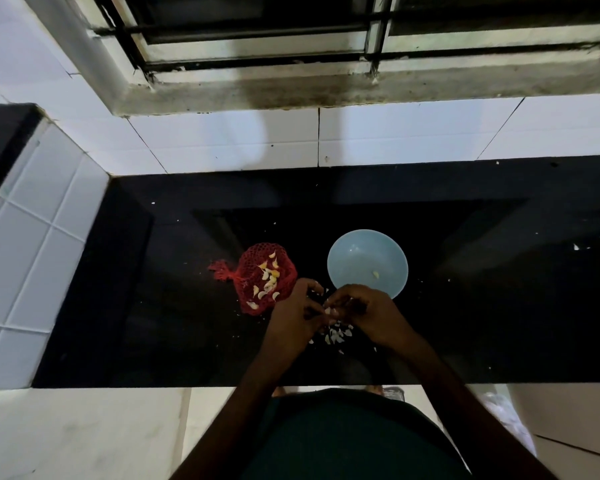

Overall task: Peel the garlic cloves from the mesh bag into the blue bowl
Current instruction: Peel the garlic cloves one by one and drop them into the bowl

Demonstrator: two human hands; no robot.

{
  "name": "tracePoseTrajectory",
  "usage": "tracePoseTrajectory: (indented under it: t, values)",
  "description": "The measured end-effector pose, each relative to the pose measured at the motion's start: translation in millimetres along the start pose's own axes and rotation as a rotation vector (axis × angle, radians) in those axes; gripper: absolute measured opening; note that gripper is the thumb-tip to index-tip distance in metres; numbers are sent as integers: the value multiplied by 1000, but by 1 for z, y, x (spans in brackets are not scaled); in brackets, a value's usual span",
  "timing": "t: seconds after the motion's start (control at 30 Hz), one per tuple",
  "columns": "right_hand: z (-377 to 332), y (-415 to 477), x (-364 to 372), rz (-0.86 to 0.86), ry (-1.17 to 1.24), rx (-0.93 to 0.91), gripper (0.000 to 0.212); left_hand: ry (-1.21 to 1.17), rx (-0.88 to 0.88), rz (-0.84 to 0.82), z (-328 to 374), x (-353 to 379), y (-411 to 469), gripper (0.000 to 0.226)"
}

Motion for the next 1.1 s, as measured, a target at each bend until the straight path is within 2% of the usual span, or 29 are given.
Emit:
tracePoseTrajectory:
  t: [0.2,0.37,0.43,0.5,0.57,0.63,0.7,0.83,1.0,1.1]
  values:
    - [-15,2,-8,-152,-129,-81,13,83,98,-111,10,1,-3,49]
    - [-15,1,-3,-257,-200,-143,19,105,145,-160,14,1,-4,56]
    - [-9,-2,1,-282,-212,-139,10,95,158,-167,16,1,-6,57]
    - [-7,-6,2,-262,-221,-134,13,84,169,-153,18,1,-7,56]
    - [-10,-9,1,-228,-219,-198,7,45,159,-138,20,2,-7,55]
    - [-14,-12,-1,-188,-216,-228,12,-15,139,-122,22,3,-6,53]
    - [-15,-13,-4,-127,-188,-231,13,-108,102,-86,24,4,-7,48]
    - [-20,-17,-4,26,-108,-263,1,-333,10,-15,25,10,-11,37]
    - [-24,-18,-7,138,-17,-212,17,-458,-49,27,23,9,-11,28]
    - [-25,-19,-13,127,-4,-176,21,-475,-51,32,23,7,-11,22]
Point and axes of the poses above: each hand's wrist, its own y-axis towards the middle knuckle, its own x-axis out of the palm, z = x × y, the point moved 4 cm from there along y, towards the middle knuckle, and after that the axes turned 1 degree about -z, right-handed, at the moved point
